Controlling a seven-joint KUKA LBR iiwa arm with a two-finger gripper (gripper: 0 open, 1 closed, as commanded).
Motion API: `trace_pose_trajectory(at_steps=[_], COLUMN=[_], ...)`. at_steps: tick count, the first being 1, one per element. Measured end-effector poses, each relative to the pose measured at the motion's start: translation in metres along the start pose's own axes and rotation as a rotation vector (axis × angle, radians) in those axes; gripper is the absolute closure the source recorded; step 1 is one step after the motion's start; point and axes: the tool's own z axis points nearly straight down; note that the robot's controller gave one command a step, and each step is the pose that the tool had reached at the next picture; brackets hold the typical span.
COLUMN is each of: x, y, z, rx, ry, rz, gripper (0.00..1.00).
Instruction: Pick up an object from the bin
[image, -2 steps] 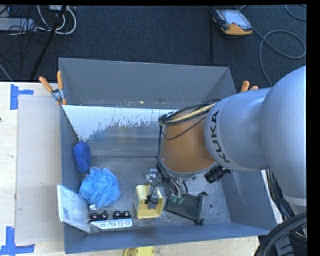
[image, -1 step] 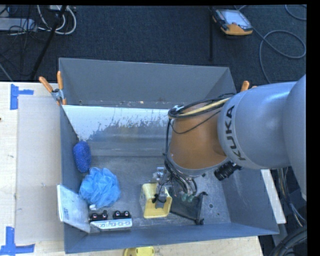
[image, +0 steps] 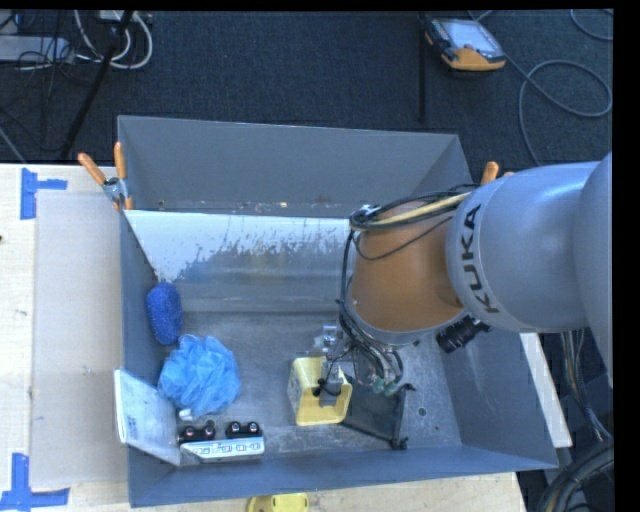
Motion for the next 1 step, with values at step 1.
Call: trace_pose_trajectory(at_steps=[1], x=[0.0094], y=[-0.0022], z=[-0.0091], rx=[0.005], ry=[0.028], rz=[0.000], gripper=[1.00])
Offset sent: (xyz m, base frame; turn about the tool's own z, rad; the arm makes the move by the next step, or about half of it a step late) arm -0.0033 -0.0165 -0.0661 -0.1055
